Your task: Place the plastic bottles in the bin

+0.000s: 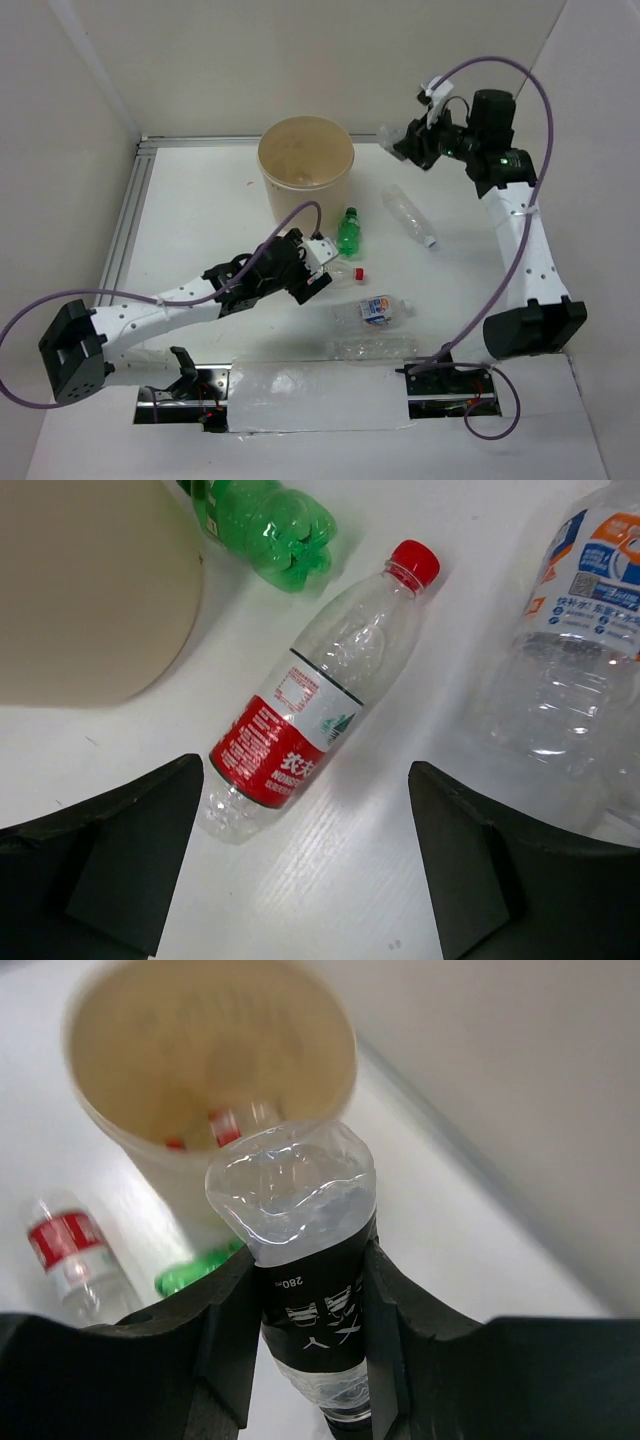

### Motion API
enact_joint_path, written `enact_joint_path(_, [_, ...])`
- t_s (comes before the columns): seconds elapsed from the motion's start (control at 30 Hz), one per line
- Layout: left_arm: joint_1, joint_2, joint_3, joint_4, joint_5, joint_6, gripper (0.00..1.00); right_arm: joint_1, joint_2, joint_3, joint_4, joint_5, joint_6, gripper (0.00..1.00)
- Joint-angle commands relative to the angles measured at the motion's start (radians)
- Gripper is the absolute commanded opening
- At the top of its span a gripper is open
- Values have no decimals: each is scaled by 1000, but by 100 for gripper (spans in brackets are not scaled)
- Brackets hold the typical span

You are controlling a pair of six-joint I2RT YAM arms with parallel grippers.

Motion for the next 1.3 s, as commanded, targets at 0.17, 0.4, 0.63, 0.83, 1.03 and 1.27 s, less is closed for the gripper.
enact_joint_path(0.17, [-15,144,-34,258,-42,291,97,151,116,233,237,-247,125,10])
enact_joint_path(0.4, [-24,270,-34,334,-102,356,97,290,292,277,394,-216,145,24])
enact_joint_path(0.63, [-14,393,-23,412,-174,400,97,312,390,322,415,-155,205,96])
enact_joint_path(0.83, [8,508,-4,430,-174,419,96,217,277,258,406,-169,265,100])
enact_joint_path(1.03, [26,538,24,381,-122,379,38,15,154,23,316,-182,260,96])
enact_joint_path(1.27, [-23,277,53,260,-67,288,0,-203,74,-262,224,-172,164,76])
